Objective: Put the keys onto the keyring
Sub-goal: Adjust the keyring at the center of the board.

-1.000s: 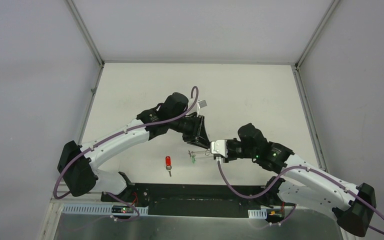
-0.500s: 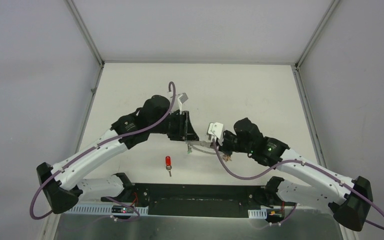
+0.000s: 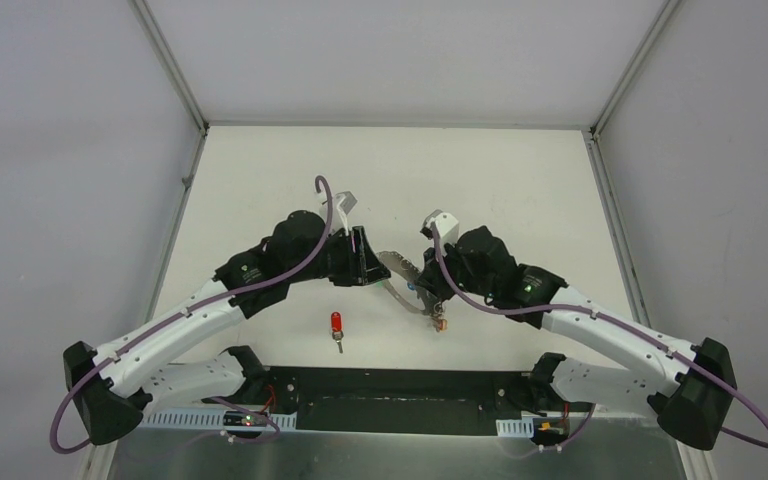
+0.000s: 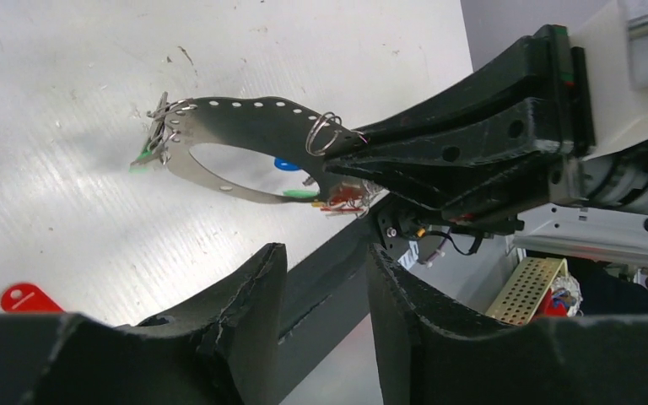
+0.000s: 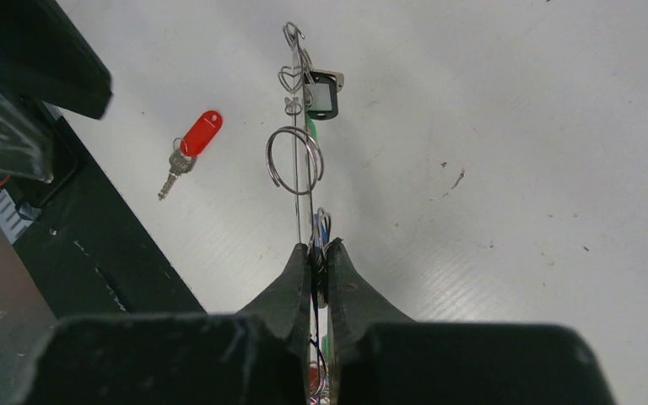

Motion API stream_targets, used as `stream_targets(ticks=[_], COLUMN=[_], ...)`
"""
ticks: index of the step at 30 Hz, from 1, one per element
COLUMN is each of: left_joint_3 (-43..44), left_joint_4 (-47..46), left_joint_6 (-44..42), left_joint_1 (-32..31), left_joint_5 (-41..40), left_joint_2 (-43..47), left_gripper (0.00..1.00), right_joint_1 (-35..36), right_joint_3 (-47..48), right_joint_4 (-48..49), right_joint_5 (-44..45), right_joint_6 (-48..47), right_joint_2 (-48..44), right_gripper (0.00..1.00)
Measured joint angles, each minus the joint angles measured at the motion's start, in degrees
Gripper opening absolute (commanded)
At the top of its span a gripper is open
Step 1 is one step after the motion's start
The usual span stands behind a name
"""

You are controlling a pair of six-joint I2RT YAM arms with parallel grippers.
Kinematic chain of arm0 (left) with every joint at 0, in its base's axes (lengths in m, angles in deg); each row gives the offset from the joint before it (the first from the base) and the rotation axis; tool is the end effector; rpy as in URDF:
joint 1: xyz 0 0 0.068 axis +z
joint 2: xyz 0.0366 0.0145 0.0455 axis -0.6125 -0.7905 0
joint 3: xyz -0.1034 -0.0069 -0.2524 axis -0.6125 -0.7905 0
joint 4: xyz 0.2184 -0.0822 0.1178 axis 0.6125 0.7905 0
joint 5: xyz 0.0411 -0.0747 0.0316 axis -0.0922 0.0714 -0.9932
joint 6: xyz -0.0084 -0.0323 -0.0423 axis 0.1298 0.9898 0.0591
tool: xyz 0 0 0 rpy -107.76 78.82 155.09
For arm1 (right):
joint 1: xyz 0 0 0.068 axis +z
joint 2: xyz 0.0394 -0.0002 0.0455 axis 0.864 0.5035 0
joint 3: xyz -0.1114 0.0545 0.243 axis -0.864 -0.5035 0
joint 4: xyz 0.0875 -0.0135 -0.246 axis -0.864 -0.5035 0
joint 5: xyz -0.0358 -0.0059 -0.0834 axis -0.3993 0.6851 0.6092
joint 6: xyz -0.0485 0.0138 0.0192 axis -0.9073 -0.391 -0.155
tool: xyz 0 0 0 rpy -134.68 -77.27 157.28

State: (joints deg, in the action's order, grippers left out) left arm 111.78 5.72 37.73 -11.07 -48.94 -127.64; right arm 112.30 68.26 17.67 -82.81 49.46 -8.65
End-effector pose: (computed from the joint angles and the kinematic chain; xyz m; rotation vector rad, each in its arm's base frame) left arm 0.1334 -0.1626 0.3298 0.2487 2.2590 -1.1176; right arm 0.1353 0.1806 0.2772 -0.9055 2.0294 0.6651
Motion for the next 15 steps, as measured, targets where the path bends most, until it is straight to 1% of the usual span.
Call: stream_targets(ticks=[4,10,15], left_joint_3=[-3.5,-7.1,-7.7], left_joint_4=[-6.2,-17.0,-21.5], left_joint_6=[0.1,0.1,0.4], left_joint_1=[0.0,0.0,0.0], left_joint_5=[0.2,0.2,0.2], left_joint_2=[-0.7,-1.5,-4.3], left_gripper=[0.46,0.47,0.47], right_joint_1=[0.0,0.0,0.0], right_joint_3=[0.4,0.5,0.6], right_joint_4=[0.2,0.2,0.2], right_joint_5=[-0.2,-1.0,-1.2], right_joint_6=[3.3,6.0,6.6], right_joint_2=[0.2,0.2,0.2], right_gripper=[0.00,0.00,0.00])
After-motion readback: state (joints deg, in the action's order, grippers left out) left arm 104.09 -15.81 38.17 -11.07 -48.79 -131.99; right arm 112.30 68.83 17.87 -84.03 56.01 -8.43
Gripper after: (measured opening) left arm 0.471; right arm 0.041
